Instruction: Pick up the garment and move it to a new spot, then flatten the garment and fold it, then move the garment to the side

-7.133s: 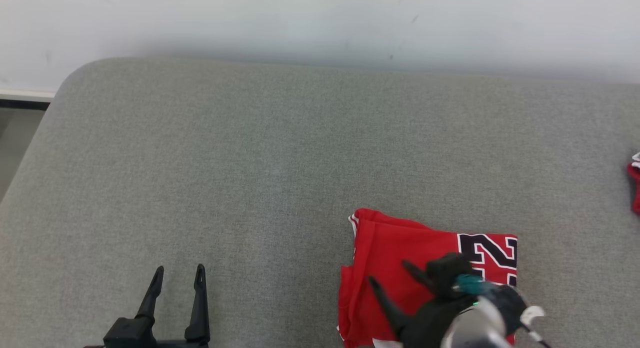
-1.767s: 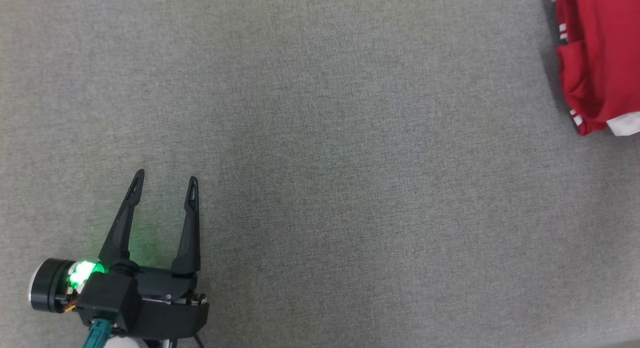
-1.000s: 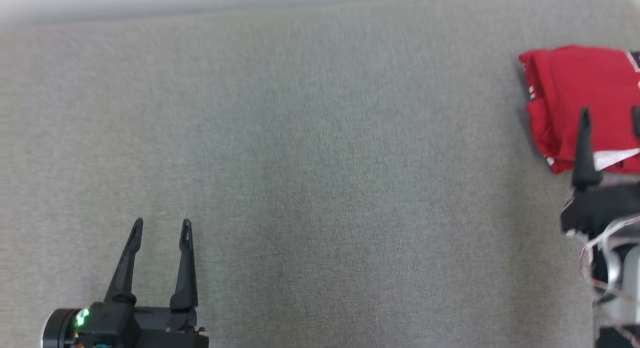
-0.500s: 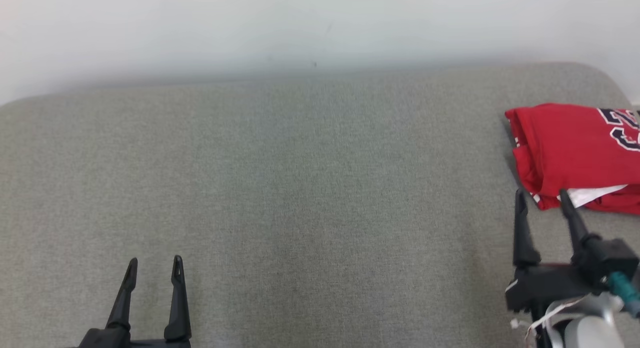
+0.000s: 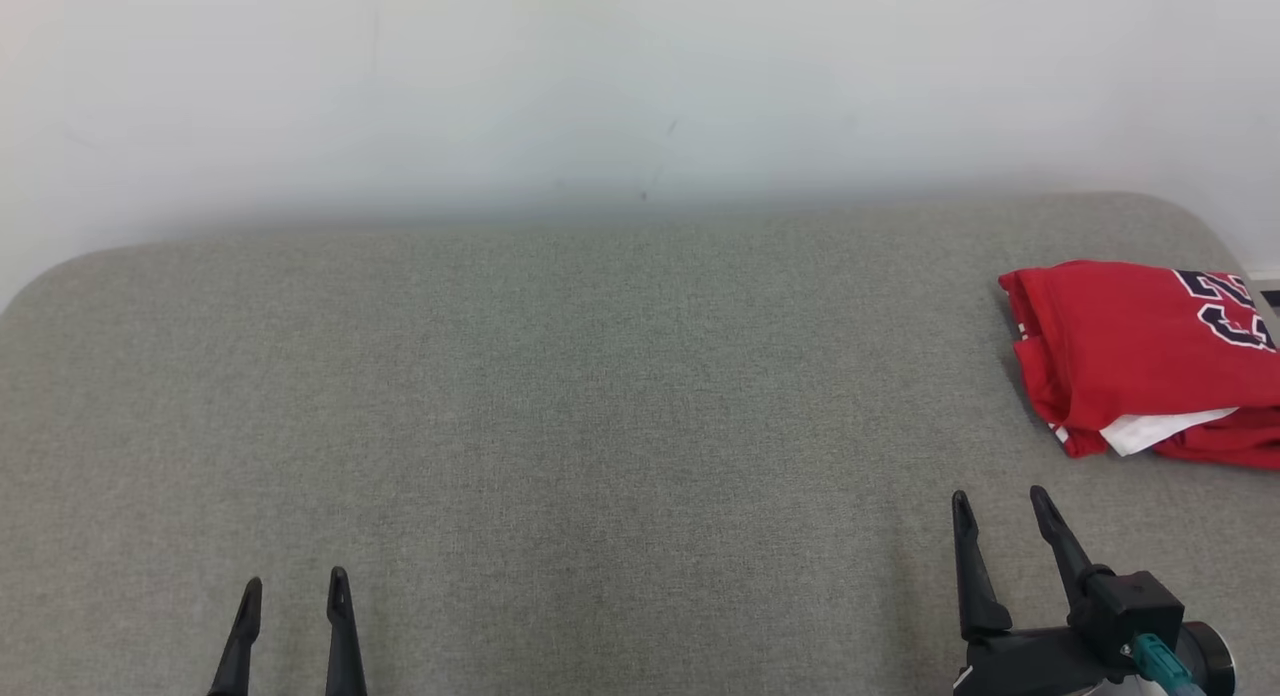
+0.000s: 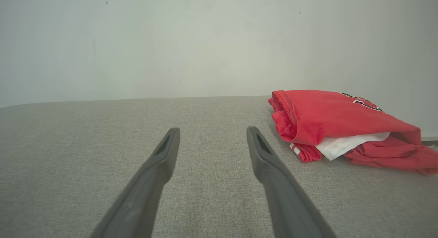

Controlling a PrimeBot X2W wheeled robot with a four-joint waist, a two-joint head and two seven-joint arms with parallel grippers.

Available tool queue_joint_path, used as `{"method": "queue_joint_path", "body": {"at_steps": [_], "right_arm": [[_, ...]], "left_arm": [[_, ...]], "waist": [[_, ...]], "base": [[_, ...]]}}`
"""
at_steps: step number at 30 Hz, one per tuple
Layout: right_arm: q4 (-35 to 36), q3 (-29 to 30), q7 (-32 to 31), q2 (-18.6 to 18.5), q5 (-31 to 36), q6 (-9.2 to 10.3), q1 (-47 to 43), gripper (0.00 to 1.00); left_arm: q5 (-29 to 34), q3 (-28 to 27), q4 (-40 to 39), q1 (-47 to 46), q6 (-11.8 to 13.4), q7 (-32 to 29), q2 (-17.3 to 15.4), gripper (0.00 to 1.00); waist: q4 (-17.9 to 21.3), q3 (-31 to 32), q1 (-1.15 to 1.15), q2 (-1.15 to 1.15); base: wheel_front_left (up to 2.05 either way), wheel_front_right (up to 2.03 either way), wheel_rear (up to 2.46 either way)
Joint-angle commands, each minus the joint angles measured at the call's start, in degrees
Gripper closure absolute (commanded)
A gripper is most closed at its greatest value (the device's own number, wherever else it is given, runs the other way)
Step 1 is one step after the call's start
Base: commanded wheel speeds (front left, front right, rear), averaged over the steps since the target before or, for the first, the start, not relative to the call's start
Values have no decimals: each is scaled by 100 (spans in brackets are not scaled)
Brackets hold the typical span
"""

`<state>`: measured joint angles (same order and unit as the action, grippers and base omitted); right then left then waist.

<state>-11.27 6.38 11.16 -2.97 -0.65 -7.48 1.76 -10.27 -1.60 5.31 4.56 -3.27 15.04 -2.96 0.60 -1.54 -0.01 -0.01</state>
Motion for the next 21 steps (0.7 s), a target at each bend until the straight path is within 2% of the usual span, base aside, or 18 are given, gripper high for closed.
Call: {"method": "queue_joint_path", "body": {"at_steps": [1,21], "right_arm": [[-19,-23,40,17,-45,2,-66,0],[-4,3,7,20,-154,2,-122,0]], "left_arm": [[-25,5,19,68,23,16,10,0],[-127,63,220,207,69,16,11,0]], "waist": [[15,32,1,1],[68,136,1,1]], "base": [[0,0,0],[0,0,0]]}}
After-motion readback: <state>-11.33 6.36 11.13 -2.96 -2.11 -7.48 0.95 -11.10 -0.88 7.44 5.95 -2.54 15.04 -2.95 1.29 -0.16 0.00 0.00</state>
